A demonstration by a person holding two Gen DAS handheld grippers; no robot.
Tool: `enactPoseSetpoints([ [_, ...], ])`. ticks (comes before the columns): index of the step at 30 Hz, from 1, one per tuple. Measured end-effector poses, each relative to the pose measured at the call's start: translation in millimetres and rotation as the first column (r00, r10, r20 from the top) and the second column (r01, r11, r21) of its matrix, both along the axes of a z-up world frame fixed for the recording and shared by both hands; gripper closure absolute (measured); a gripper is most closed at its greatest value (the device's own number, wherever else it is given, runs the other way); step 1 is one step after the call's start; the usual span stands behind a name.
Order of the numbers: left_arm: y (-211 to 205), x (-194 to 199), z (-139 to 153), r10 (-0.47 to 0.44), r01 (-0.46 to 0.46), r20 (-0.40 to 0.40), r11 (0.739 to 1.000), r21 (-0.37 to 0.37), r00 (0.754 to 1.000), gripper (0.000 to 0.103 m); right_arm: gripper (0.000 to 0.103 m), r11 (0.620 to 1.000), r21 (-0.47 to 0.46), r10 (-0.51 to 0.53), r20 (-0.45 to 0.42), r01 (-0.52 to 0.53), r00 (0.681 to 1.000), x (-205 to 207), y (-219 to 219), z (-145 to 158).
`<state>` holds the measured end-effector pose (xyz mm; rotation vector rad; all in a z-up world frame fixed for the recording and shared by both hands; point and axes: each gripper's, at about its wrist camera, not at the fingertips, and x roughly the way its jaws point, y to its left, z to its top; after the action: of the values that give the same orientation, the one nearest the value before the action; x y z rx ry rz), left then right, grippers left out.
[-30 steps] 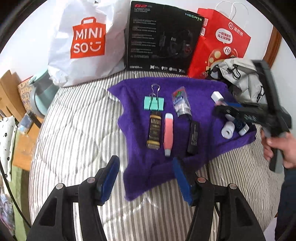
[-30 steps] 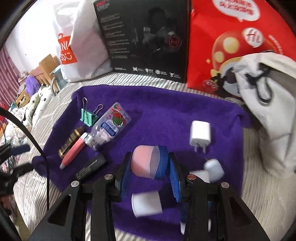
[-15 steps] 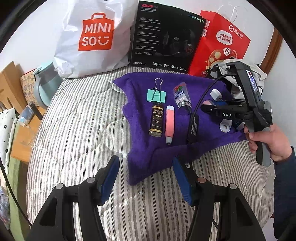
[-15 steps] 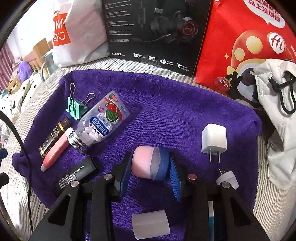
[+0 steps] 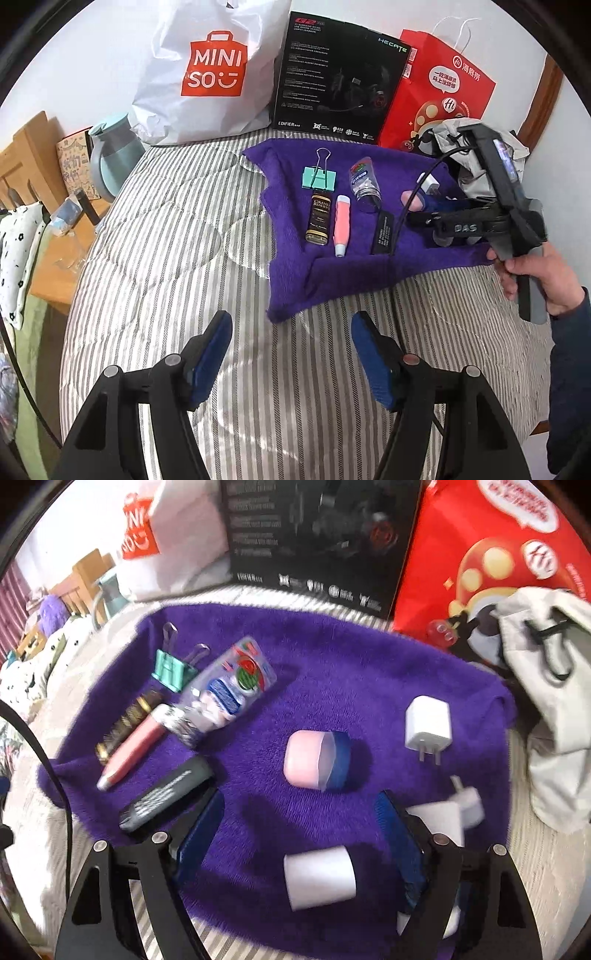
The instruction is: Organize rigid objects
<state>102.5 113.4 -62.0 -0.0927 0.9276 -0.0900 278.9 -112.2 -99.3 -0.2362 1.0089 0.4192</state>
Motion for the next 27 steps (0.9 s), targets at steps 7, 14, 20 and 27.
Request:
enactPoseSetpoints([
  [7, -11.3, -14.1, 5.9, 0.017, -0.017, 0.025, 1.0, -0.001, 1.0, 0.036, 0.015, 0.998, 0.06, -0.035, 0.137, 0.027, 0.99, -69.0, -25.8, 63.6],
  [14, -44.0, -19.4, 21.2, -0.02, 0.016, 0.083, 0.999, 0.045, 0.996, 0.024, 0.0, 0.98, 0.121, -0.172, 0.14, 0.156, 0.975, -144.8, -66.8, 81.1],
  [20, -74.6, -30.6, 42.1, -0.012, 0.01, 0.18, 1.0, 0.012, 0.984, 0.005, 0.0, 0.957, 0.174, -0.255, 0.126, 0.231, 0.959, -177.3, -86.1, 83.2],
  [27, -91.8, -39.7, 48.3, 0.017, -0.006, 0.181, 0.998, -0.062, 0.983, 0.0, 0.0, 0.956, 0.159, -0.274, 0.173, 0.248, 0.946, -197.0, -83.6, 92.1],
])
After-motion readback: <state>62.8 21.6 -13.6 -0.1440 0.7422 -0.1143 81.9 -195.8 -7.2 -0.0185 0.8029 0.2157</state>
